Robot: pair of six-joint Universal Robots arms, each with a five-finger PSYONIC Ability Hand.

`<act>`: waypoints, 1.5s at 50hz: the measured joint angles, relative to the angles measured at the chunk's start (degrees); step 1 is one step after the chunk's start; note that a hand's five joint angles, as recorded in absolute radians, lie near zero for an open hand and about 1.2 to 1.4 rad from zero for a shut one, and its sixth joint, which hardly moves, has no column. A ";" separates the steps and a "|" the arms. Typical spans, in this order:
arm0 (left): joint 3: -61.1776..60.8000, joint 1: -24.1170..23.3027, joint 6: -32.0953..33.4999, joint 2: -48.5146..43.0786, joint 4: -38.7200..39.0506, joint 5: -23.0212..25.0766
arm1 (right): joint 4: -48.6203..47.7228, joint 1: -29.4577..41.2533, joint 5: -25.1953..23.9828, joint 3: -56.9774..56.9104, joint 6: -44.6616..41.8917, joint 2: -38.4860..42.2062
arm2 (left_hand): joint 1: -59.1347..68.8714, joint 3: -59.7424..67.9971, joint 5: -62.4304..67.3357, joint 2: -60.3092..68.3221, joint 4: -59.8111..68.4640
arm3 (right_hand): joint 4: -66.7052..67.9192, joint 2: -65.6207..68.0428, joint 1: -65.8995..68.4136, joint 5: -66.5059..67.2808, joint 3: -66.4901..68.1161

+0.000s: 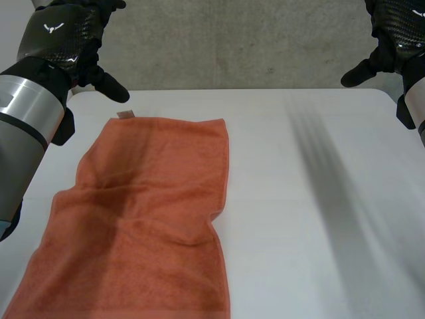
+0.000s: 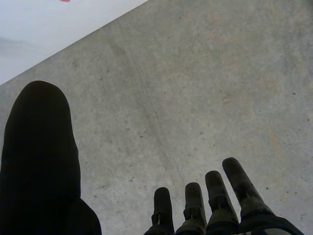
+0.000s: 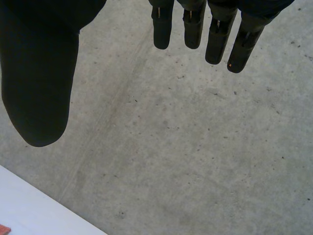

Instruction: Fold the laundry

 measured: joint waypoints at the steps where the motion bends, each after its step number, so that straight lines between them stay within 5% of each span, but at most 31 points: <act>1: -0.06 0.00 0.01 -0.07 0.00 0.02 | -0.01 0.01 -0.07 0.03 0.00 0.06 | 0.00 0.00 0.00 0.00 0.00 | 0.00 0.00 0.00 0.00 0.00; 9: -0.05 -0.16 0.31 -0.81 -0.99 0.32 | 0.20 0.28 -2.43 0.06 -0.09 0.59 | 0.00 0.00 0.00 0.00 0.00 | 0.00 0.00 0.00 0.00 0.00; 22: -0.50 -2.88 0.38 -3.97 -4.82 -0.39 | 6.14 1.34 -13.00 -1.28 -6.50 8.34 | 0.33 0.14 0.22 0.29 0.31 | 0.00 0.00 0.00 0.00 0.00; 33: 2.71 -17.85 -7.16 -19.96 -4.87 -7.72 | 9.99 1.73 -12.27 -5.19 -13.35 13.99 | 7.22 6.14 6.32 6.81 6.97 | 0.00 0.00 0.00 0.00 0.00; 41: 7.99 -23.37 -7.66 -31.82 -4.54 -13.24 | 9.78 1.41 -11.99 -5.39 -14.26 14.53 | 7.22 6.14 6.32 6.81 6.97 | 0.00 0.00 0.00 0.00 0.00; 56: 10.12 -25.61 -6.82 -39.26 -3.27 -18.21 | 9.84 1.40 -11.98 -4.80 -16.91 15.07 | 7.67 6.87 6.92 7.59 7.58 | 0.00 0.00 0.00 0.01 0.00; 68: 10.29 -24.57 -0.65 -41.67 -2.77 -20.40 | 9.84 1.64 -11.95 -4.37 -16.88 15.19 | 17.97 16.64 16.44 17.15 17.35 | 0.00 0.00 0.00 0.00 0.00; 75: 9.23 -22.20 3.80 -41.56 -2.97 -20.48 | 9.84 1.86 -11.94 -4.27 -16.87 15.19 | 34.29 32.13 31.24 32.85 32.59 | 0.00 0.00 0.00 0.00 0.00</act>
